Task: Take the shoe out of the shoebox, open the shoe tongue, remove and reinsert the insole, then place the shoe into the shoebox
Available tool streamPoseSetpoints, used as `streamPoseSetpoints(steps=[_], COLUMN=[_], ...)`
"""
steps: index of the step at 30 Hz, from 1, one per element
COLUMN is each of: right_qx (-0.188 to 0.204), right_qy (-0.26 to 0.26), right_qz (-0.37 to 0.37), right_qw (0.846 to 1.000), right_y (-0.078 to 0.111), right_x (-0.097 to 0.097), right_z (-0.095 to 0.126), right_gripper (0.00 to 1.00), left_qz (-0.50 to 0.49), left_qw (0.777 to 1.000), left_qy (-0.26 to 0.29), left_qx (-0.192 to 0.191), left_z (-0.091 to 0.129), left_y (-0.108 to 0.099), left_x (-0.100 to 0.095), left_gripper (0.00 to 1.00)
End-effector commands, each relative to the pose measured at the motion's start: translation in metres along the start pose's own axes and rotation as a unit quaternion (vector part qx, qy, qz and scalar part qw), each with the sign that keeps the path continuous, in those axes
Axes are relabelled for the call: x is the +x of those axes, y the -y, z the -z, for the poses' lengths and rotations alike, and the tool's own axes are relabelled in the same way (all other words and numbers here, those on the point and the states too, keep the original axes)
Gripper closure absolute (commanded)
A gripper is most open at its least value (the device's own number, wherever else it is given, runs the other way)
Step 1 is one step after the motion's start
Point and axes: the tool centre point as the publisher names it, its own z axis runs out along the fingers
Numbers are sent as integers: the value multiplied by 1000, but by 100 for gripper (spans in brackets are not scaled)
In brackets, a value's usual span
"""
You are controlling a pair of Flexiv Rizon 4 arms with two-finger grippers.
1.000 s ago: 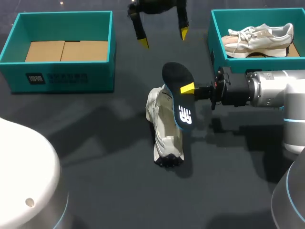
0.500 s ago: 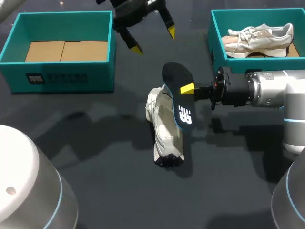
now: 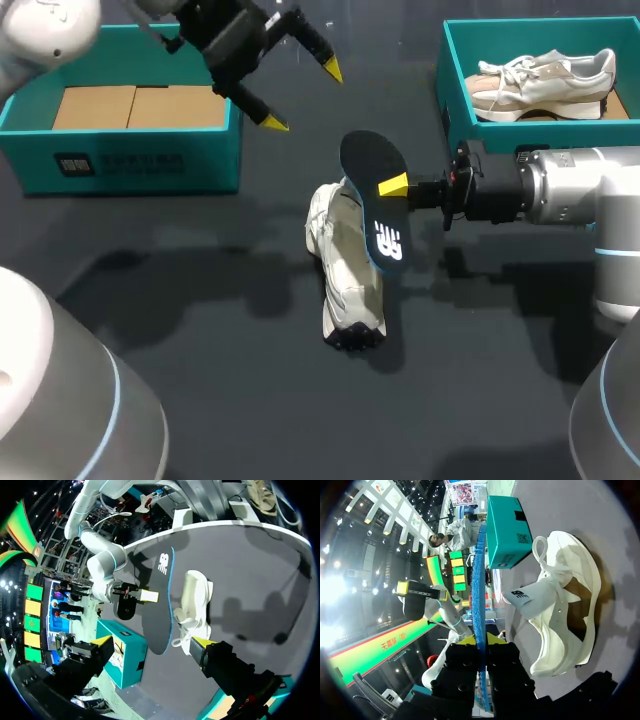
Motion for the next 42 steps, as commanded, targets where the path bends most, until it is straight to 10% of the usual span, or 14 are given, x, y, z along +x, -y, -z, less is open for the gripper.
streamPoseSetpoints(steps=[1, 42], right_qx=[-1, -1], right_qy=[1, 1], right_qz=[0, 0], right_qw=[1000, 1000], right_y=[1, 1], right_x=[0, 0], right_z=[-1, -1], right_gripper=[100, 100], left_qz=[-1, -24], left_qw=[998, 972], left_qy=[70, 232], left_qx=[-3, -27], left_z=[-1, -17], left_y=[3, 1], left_x=[5, 25], left_gripper=[0, 0])
